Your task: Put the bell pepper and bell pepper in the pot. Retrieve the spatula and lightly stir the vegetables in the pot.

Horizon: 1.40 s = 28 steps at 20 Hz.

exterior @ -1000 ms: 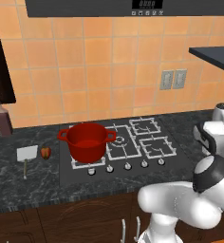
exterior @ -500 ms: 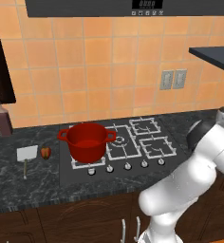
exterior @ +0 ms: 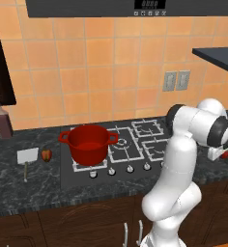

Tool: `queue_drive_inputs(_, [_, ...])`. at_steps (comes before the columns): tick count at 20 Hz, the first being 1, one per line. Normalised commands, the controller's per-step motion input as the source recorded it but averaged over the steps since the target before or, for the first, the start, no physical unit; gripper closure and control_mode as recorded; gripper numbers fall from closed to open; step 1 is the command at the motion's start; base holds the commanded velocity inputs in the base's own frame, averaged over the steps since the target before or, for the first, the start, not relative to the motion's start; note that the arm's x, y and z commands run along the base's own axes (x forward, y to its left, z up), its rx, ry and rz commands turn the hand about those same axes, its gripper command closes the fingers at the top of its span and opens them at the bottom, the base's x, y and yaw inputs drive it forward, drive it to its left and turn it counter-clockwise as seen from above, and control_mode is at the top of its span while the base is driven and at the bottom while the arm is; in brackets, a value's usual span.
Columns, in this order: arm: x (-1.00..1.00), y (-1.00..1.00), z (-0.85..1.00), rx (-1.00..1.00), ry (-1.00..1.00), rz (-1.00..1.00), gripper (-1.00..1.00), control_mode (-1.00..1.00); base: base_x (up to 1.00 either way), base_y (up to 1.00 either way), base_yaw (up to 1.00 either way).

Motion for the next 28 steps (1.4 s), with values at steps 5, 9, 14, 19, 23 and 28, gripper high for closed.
queue_drive_inputs(5, [-0.04, -0.03, -0.15, 0.02, 0.00, 0.01, 1.00, -1.00, 0.00, 0.00, 0.00])
queue_drive_inputs(9, [-0.40, 0.38, 0.28, 0.10, -0.03, 0.06, 1.00, -1.00, 0.00, 0.00, 0.00])
queue_drive_inputs(14, [-0.24, 0.97, 0.78, 0.06, -0.01, 0.11, 1.00, -1.00, 0.00, 0.00, 0.00])
queue_drive_inputs(19, [-0.09, 1.00, 0.88, 0.03, 0.00, 0.14, 1.00, -1.00, 0.00, 0.00, 0.00])
queue_drive_inputs(23, [-0.09, 1.00, 0.69, 0.06, 0.00, 0.16, 1.00, -1.00, 0.00, 0.00, 0.00])
queue_drive_inputs(28, [-0.21, 1.00, 0.20, 0.11, 0.00, 0.23, 1.00, -1.00, 0.00, 0.00, 0.00])
